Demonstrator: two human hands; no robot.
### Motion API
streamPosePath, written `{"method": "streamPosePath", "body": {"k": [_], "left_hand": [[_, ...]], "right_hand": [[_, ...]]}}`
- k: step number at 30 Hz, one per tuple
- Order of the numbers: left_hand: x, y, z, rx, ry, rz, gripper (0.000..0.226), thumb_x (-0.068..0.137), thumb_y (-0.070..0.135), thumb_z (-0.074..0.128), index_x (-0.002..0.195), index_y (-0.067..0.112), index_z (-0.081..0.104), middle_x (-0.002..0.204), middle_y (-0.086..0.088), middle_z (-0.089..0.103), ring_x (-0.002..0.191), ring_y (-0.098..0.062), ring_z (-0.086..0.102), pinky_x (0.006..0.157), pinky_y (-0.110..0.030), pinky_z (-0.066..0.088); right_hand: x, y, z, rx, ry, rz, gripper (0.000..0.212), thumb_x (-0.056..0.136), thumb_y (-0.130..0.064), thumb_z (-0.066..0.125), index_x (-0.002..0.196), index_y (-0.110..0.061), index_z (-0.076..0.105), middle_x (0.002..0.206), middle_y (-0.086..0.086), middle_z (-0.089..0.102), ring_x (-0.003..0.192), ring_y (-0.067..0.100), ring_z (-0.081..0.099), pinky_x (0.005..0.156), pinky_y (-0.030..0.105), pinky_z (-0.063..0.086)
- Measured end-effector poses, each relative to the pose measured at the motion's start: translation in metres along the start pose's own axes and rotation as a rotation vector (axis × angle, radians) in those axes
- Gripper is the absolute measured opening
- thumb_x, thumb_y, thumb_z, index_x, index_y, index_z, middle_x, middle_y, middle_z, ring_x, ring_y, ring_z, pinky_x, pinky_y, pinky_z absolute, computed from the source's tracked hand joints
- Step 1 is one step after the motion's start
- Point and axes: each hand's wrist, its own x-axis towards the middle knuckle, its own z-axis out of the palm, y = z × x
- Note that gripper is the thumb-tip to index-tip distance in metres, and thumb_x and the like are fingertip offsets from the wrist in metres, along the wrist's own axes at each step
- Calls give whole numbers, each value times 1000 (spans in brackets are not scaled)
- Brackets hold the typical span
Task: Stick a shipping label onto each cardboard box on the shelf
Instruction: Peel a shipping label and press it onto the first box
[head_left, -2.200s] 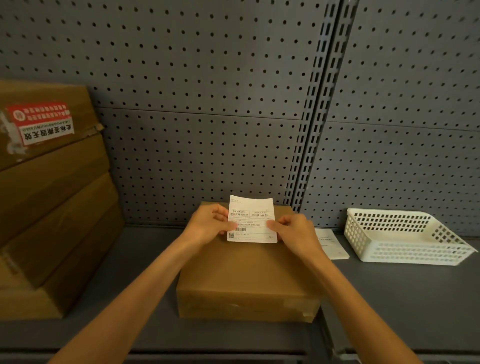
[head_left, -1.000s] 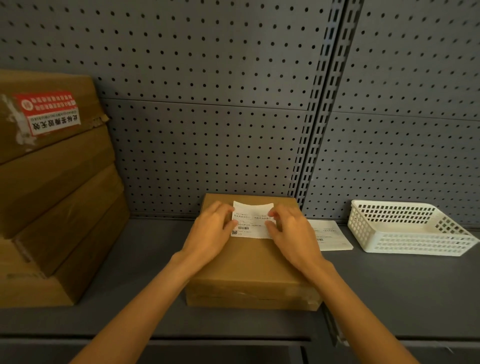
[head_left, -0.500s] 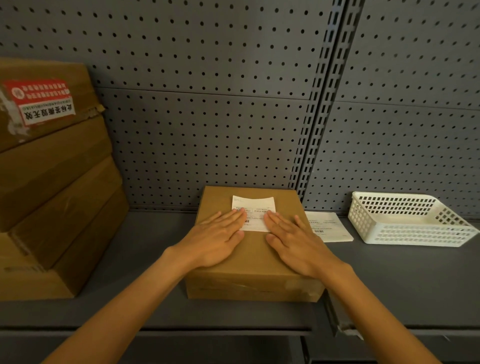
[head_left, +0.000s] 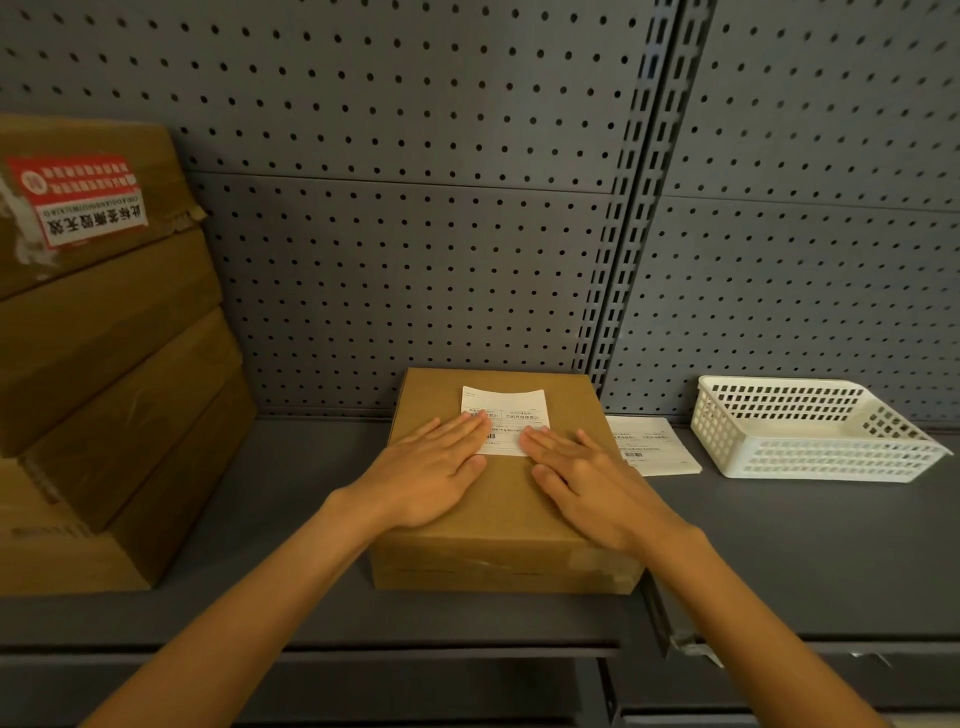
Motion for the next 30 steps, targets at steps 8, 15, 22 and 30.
{"method": "streamPosePath", "body": {"k": [8, 15, 22, 30], "left_hand": [[-1, 1, 0, -20, 4, -24, 55, 101, 44, 10, 150, 26, -6, 158, 12, -10, 142, 2, -11, 118, -23, -7], [0, 3, -2, -5, -13, -17, 55, 101, 43, 10, 150, 24, -6, 158, 9, -10, 143, -1, -11, 118, -24, -7], [1, 1, 2, -6, 4, -17, 55, 101, 44, 9, 150, 25, -7, 158, 10, -10, 143, 0, -10, 118, -24, -6], [-2, 2, 0, -11, 5, -29, 54, 101, 43, 9, 150, 26, -8, 157, 12, -11, 142, 2, -11, 118, -25, -6]], "right_hand": [[-3, -8, -1, -64, 60, 138, 56, 102, -44, 20, 152, -17, 17, 159, -2, 18, 146, 9, 10, 116, 25, -1], [21, -13, -4, -28, 41, 34, 57, 103, -38, 25, 152, -14, 10, 160, 1, 9, 147, 9, 3, 115, 24, -6], [57, -10, -1, -47, -36, 22, 54, 104, -37, 18, 153, -18, 7, 161, -2, 5, 147, 9, 0, 120, 32, -4], [54, 25, 2, -50, -41, 181, 54, 102, -44, 11, 152, -24, 2, 160, -6, -1, 147, 7, -4, 120, 35, -6]]}}
